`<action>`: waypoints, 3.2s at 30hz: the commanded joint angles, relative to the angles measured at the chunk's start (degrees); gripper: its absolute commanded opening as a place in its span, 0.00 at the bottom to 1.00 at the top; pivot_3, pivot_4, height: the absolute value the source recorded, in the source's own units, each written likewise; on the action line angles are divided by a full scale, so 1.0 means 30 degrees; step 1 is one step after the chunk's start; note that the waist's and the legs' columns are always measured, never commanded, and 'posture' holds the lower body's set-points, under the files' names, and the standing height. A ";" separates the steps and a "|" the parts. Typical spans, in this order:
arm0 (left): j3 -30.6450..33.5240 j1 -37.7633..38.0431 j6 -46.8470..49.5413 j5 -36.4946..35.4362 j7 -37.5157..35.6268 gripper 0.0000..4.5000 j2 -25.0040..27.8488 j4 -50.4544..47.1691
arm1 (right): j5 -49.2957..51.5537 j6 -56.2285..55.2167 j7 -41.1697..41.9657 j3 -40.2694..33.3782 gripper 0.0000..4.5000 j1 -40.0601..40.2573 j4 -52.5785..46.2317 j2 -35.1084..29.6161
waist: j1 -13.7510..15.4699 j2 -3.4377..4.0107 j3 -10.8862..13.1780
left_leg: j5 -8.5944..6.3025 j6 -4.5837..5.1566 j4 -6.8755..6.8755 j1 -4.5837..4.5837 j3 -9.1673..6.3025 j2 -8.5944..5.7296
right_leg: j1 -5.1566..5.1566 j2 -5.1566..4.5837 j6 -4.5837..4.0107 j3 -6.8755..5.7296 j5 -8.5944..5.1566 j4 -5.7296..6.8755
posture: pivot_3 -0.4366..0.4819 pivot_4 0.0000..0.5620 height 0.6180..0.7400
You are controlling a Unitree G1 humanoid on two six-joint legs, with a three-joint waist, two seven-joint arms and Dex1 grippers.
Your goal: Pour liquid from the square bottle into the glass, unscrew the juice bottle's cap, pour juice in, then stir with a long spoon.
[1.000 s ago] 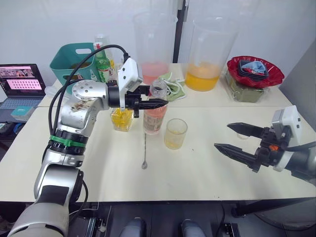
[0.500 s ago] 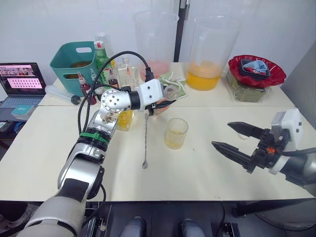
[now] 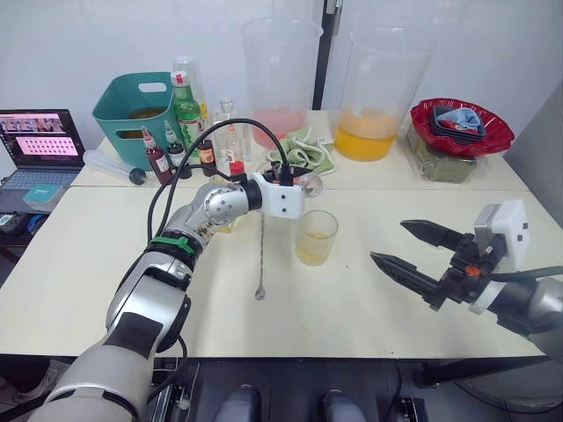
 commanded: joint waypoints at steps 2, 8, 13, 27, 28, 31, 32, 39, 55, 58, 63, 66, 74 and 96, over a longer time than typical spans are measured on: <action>-0.0085 -0.0791 -0.1162 0.1203 0.2551 0.31 0.0249 -0.0447 | 0.0186 -0.0706 -0.0178 -0.0486 0.99 0.0200 -0.0742 -0.0170 | -0.0003 0.0000 0.0000 | 0.0000 0.0000 0.0016 -0.0003 0.0001 -0.0002 | 0.0000 0.0000 0.0002 0.0000 0.0001 0.0012 | 0.48 0.27 1.00; -0.0642 -0.0871 -0.1631 0.2446 0.4079 0.31 0.0449 -0.0363 | 0.0209 -0.0867 -0.0356 -0.0342 0.99 0.0195 -0.0804 -0.0262 | -0.0005 0.0000 0.0000 | 0.0000 0.0000 0.0056 -0.0001 0.0006 -0.0008 | -0.0007 0.0000 0.0003 0.0000 0.0000 0.0129 | 0.48 0.27 1.00; -0.1225 -0.1004 -0.1851 0.3959 0.5765 0.31 0.0855 -0.0250 | 0.0216 -0.0869 -0.0598 -0.0326 0.99 0.0065 -0.0759 -0.0403 | -0.0014 -0.0001 0.0000 | 0.0000 0.0000 0.0076 0.0000 0.0015 -0.0010 | -0.0008 0.0001 0.0002 -0.0001 0.0000 0.0130 | 0.48 0.27 1.00; -0.1728 -0.0992 -0.1361 0.4660 0.6620 0.31 0.0811 -0.0660 | 0.0789 -0.0759 -0.1562 0.0119 0.99 -0.0899 -0.0566 -0.0916 | -0.0006 -0.0002 -0.0001 | 0.0000 0.0000 0.0104 -0.0009 0.0060 -0.0015 | -0.0009 -0.0003 0.0002 -0.0007 0.0000 0.0171 | 0.48 0.27 1.00; -0.1794 -0.0976 -0.1354 0.4808 0.6742 0.31 0.0838 -0.0684 | 0.0810 -0.0766 -0.1611 0.0143 0.99 -0.0929 -0.0576 -0.0915 | -0.0005 -0.0002 -0.0001 | 0.0000 0.0000 0.0107 -0.0009 0.0067 -0.0015 | -0.0009 -0.0004 0.0003 -0.0007 0.0000 0.0199 | 0.48 0.27 1.00; -0.1918 -0.1011 -0.1339 0.5134 0.7111 0.31 0.0874 -0.0692 | 0.0886 -0.0798 -0.1748 0.0219 0.99 -0.1011 -0.0558 -0.0947 | -0.0009 -0.0002 -0.0001 | -0.0001 0.0001 0.0123 -0.0015 0.0072 -0.0015 | -0.0010 -0.0003 0.0002 -0.0008 0.0000 0.0233 | 0.48 0.27 1.00; -0.1949 -0.1041 -0.1343 0.5202 0.7201 0.31 0.0872 -0.0678 | 0.0905 -0.0803 -0.1784 0.0250 0.99 -0.1046 -0.0537 -0.0968 | -0.0010 -0.0002 -0.0001 | -0.0001 0.0001 0.0127 -0.0016 0.0072 -0.0015 | -0.0010 -0.0003 0.0002 -0.0008 0.0000 0.0234 | 0.48 0.27 1.00; -0.2510 -0.1277 -0.1074 0.6623 0.8501 0.31 0.1013 -0.0858 | 0.0911 -0.0917 -0.2005 0.0547 0.99 -0.1194 -0.0489 -0.0922 | -0.0003 -0.0003 -0.0001 | -0.0002 0.0003 0.0189 -0.0030 0.0072 -0.0016 | -0.0009 -0.0002 0.0004 -0.0012 -0.0001 0.0231 | 0.48 0.27 1.00; -0.3397 -0.1809 -0.0705 0.8098 1.0068 0.31 0.1081 -0.0853 | 0.0706 -0.1285 -0.2018 0.1021 0.99 -0.1413 -0.0281 -0.0737 | -0.0008 -0.0003 -0.0002 | -0.0003 0.0004 0.0212 -0.0035 0.0074 -0.0019 | -0.0012 -0.0002 0.0004 -0.0013 -0.0001 0.0239 | 0.48 0.27 1.00; -0.3503 -0.1860 -0.0655 0.8161 1.0156 0.31 0.1097 -0.0876 | 0.0682 -0.1325 -0.2018 0.1067 0.99 -0.1422 -0.0262 -0.0721 | -0.0003 -0.0003 -0.0002 | -0.0003 0.0004 0.0214 -0.0036 0.0075 -0.0020 | -0.0012 -0.0003 0.0004 -0.0013 -0.0001 0.0239 | 0.48 0.27 1.00; -0.3204 -0.1810 -0.0661 0.7436 0.9638 0.31 0.0947 -0.0722 | 0.0666 -0.1390 -0.2039 0.1175 0.99 -0.1451 -0.0244 -0.0693 | -0.0004 -0.0003 -0.0002 | -0.0003 0.0004 0.0217 -0.0037 0.0075 -0.0020 | -0.0012 -0.0003 0.0004 -0.0013 -0.0001 0.0243 | 0.48 0.27 1.00; -0.3225 -0.1909 -0.0581 0.7365 0.9558 0.31 0.0966 -0.0740 | 0.0661 -0.1493 -0.2130 0.1305 0.99 -0.1619 -0.0147 -0.0556 | -0.0007 -0.0003 -0.0002 | -0.0003 0.0004 0.0217 -0.0037 0.0074 -0.0020 | -0.0012 -0.0003 0.0004 -0.0013 0.0000 0.0245 | 0.48 0.27 1.00; -0.3353 -0.2065 -0.0345 0.7451 0.9622 0.31 0.0958 -0.0683 | 0.0401 -0.1605 -0.2262 0.1744 0.99 -0.2191 0.0077 -0.0467 | -0.0007 -0.0003 -0.0002 | -0.0003 0.0004 0.0220 -0.0036 0.0076 -0.0021 | -0.0014 -0.0002 0.0004 -0.0013 -0.0001 0.0244 | 0.48 0.27 1.00; -0.3470 -0.1771 -0.0327 0.7068 0.8957 0.31 0.1066 -0.1053 | 0.0113 -0.1586 -0.1919 0.2177 0.99 -0.2575 0.0377 -0.0469 | -0.0013 -0.0004 -0.0003 | -0.0003 0.0004 0.0226 -0.0038 0.0077 -0.0023 | -0.0016 -0.0004 0.0004 -0.0012 0.0000 0.0251 | 0.48 0.27 1.00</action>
